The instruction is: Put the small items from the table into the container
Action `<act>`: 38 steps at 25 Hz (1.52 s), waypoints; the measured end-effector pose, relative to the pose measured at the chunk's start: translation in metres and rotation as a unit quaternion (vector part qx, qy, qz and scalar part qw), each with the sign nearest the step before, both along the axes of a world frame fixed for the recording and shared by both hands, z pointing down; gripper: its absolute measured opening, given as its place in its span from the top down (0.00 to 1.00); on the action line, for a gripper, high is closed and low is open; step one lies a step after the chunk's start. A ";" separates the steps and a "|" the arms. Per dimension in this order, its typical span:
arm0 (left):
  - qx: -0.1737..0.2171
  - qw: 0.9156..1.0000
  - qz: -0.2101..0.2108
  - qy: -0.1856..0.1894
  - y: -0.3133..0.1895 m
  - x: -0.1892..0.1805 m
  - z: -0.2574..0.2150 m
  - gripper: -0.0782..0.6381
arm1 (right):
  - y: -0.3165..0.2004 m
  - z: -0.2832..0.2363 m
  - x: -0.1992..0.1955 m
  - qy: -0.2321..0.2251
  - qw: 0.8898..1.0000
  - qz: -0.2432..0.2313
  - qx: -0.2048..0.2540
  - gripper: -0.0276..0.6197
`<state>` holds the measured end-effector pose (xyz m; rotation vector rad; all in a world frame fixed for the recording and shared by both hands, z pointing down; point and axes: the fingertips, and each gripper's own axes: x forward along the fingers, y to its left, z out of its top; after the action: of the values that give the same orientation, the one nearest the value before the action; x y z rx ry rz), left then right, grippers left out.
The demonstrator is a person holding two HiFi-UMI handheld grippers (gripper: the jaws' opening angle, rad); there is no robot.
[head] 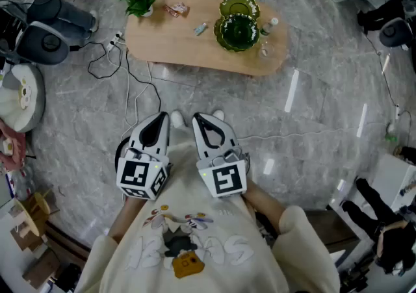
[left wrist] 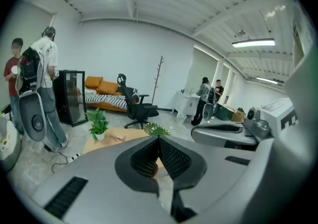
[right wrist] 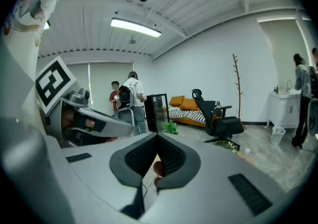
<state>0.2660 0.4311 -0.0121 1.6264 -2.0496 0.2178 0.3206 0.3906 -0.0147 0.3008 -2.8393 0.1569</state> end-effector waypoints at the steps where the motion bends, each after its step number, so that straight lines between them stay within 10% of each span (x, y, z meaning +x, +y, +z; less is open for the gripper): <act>1: 0.008 1.000 0.000 -0.008 0.005 -0.003 -0.004 0.88 | 0.004 -0.002 -0.003 -0.003 1.000 0.001 0.010 0.95; 38: 0.044 0.996 0.076 0.011 0.091 -0.122 -0.003 0.88 | 0.094 -0.013 -0.094 -0.018 0.992 0.127 0.019 0.95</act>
<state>0.1436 0.5220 -0.0150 1.8327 -1.9458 0.1642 0.2264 0.4844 -0.0279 0.6732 -2.8317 0.1599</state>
